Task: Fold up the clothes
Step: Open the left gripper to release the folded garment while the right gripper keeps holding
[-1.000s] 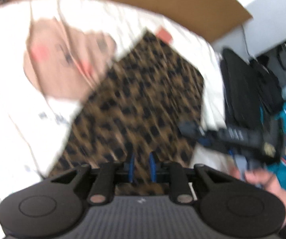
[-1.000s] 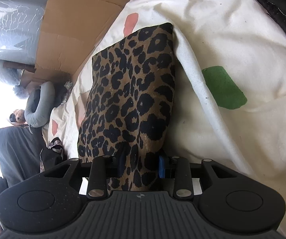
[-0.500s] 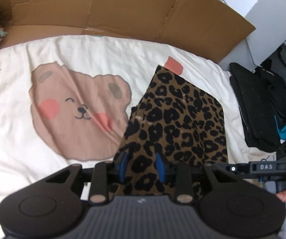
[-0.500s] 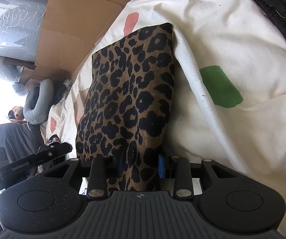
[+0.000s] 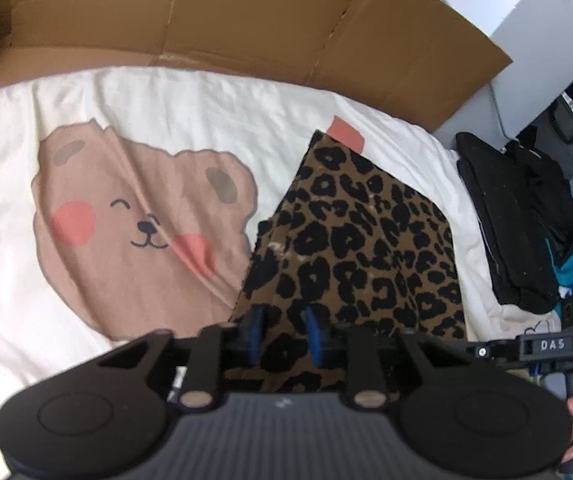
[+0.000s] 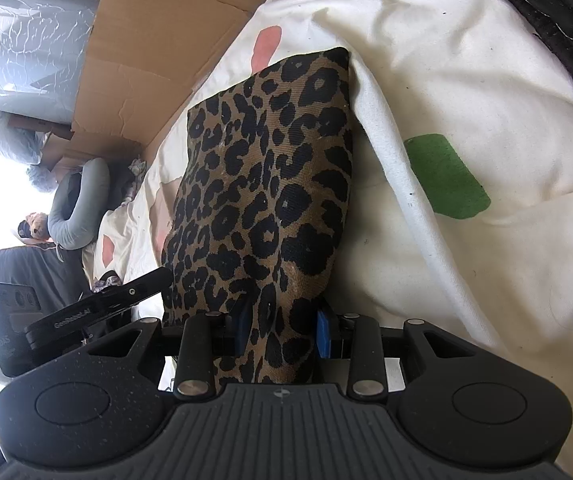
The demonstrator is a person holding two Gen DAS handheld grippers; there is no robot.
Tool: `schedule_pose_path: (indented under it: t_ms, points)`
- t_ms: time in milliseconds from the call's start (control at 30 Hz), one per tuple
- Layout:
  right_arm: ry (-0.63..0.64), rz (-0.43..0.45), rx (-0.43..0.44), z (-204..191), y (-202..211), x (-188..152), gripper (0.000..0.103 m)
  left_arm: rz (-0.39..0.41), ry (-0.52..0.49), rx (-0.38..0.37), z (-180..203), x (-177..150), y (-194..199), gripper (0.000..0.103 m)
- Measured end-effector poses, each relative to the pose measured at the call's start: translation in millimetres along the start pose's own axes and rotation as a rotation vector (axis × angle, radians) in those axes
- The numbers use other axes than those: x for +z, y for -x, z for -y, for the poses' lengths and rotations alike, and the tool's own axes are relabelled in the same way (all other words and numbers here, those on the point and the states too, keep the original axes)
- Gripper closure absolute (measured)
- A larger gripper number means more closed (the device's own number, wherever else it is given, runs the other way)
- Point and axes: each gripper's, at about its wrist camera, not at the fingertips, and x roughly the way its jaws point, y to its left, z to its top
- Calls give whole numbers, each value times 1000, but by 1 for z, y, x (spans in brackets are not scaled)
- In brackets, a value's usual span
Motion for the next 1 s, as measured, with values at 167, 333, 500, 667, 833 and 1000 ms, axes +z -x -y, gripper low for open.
schedule_pose_path:
  t_ms: [167, 333, 500, 667, 833, 1000]
  points:
    - [-1, 3, -2, 0, 0, 0, 69, 30, -42, 33, 1, 1, 6, 102]
    - [-13, 14, 16, 0, 0, 2, 69, 25, -21, 59, -7, 3, 8, 102]
    - [-46, 26, 47, 6, -5, 5, 67, 10, -29, 65, -7, -3, 0, 102]
    - [-100, 33, 86, 15, -15, 6, 67, 2, -38, 67, -9, -6, -5, 101]
    - [-111, 24, 99, 15, -20, 6, 91, -8, -50, 75, -8, -6, -6, 100]
    - [-60, 15, 81, 6, -17, 8, 97, -30, -36, 68, -10, 7, 1, 91]
